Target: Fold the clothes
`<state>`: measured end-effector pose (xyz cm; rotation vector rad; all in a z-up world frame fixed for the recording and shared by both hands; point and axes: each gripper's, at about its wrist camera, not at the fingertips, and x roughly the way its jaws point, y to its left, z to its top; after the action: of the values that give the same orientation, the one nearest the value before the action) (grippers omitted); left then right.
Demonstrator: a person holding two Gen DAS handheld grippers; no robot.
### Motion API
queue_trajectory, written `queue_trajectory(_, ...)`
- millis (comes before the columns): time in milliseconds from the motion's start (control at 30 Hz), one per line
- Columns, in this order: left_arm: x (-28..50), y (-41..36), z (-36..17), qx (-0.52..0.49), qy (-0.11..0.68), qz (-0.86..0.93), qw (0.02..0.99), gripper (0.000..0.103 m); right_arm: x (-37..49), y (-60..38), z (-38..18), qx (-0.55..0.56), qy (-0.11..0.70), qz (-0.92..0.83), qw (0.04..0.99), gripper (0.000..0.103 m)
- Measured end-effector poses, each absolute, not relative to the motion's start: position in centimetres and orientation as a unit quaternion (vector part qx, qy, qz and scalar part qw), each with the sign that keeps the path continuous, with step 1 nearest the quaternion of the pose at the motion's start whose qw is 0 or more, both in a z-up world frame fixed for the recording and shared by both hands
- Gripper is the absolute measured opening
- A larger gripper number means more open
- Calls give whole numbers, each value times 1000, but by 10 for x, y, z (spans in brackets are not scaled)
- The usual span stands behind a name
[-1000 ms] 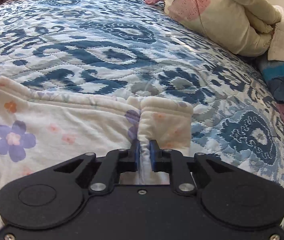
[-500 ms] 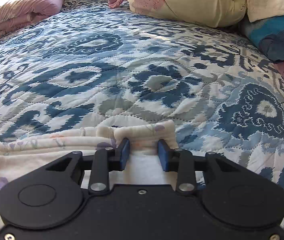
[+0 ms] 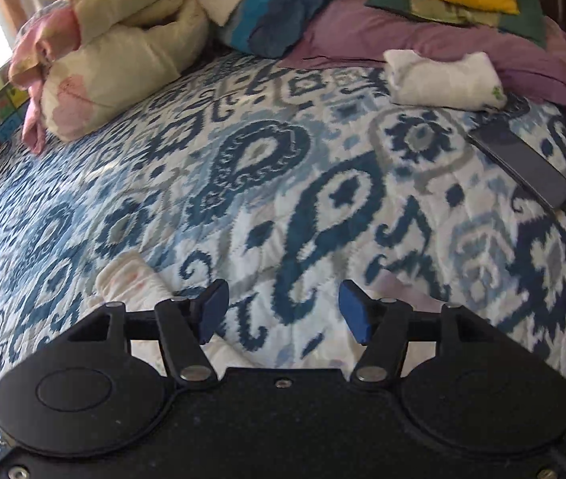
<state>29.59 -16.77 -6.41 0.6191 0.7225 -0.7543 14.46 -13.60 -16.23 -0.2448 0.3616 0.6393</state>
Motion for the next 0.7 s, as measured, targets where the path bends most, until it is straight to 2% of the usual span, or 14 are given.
queue_trajectory(133,256,-212,-87,376,358,-402,754,62,132,-136,-164,-161,162,309,923,52)
queue_trajectory(267,245,-242,-131,448,381,-383,712,61,122,-136,-165,-181,156,310,920,53)
queue_trajectory(333,244,-247,-154,474,386,-363,704,60,119,-136,-168,-188,156,312,918,53)
queue_trajectory(367,244,-245,-157,469,385,-361,708,55,116,-137,-169,-191,156,314,917,53)
queue_trajectory(400,245,-242,-156,456,383,-364,716,29,115,-139,-170,-194,155,315,916,53)
queue_trajectory(433,247,-234,-149,440,379,-352,734,11,114,-140,-170,-195,156,316,915,53)
queue_trajectory(467,250,-224,-140,422,373,-335,756,7,113,-142,-170,-196,156,316,915,53)
queue_trajectory(533,257,-200,-117,355,362,-312,804,6,112,-147,-168,-193,156,316,916,53)
queue_trajectory(700,258,-88,-57,101,291,-234,922,7,112,-164,-158,-172,148,308,924,57)
